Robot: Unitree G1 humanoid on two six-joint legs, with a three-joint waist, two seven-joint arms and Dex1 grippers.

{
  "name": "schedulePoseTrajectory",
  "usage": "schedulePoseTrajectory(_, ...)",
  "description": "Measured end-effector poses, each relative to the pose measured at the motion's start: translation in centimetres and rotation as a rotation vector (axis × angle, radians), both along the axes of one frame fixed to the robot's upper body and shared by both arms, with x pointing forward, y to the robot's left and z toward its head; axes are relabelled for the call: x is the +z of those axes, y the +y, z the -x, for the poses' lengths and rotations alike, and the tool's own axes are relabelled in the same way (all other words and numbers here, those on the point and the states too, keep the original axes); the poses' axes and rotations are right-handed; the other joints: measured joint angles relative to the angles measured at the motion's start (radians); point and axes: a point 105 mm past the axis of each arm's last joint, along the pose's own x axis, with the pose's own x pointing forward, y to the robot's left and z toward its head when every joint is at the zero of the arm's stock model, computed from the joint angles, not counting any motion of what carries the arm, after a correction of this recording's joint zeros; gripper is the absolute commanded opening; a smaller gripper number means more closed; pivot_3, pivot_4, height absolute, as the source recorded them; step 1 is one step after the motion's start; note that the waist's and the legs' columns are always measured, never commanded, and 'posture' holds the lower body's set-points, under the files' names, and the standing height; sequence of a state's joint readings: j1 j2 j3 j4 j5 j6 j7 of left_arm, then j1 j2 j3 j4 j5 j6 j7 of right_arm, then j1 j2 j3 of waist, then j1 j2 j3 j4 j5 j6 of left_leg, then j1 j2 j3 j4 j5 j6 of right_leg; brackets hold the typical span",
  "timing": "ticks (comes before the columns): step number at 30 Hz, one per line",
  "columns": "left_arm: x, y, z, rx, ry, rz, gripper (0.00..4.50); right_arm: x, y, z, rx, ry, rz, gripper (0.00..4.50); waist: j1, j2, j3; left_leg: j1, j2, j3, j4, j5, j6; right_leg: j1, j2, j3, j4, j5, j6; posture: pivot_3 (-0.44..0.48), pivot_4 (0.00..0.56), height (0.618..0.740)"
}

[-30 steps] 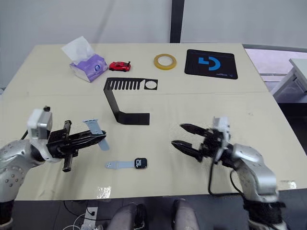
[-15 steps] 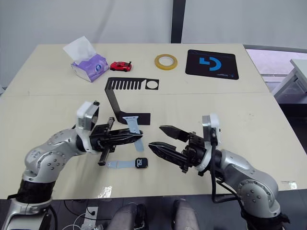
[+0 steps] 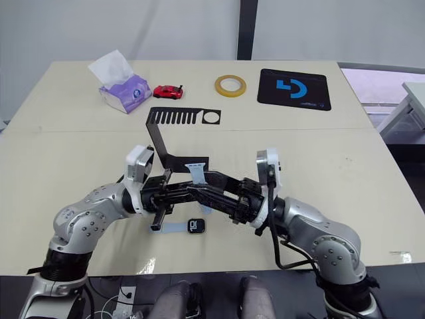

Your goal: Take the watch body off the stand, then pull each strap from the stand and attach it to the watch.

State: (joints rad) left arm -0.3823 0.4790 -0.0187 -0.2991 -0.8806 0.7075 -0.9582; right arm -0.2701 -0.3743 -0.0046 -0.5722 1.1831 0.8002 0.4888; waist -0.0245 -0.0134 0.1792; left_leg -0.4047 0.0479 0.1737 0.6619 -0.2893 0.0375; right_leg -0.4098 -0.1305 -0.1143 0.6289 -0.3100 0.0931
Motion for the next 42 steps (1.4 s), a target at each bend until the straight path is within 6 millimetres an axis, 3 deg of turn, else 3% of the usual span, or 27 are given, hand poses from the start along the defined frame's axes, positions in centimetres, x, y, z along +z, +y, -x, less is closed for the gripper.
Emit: schedulePoseTrajectory(42,-0.14,-0.8,0.54,0.005,0.035,0.044,0.0,0.79,0.45,0.27,0.064,0.009,-0.079,2.12,-0.001,0.0,0.0,0.0,0.0,0.0,0.0,0.0,0.0,0.0,0.0,0.0,0.0,0.0,0.0,0.0,0.15,0.74)
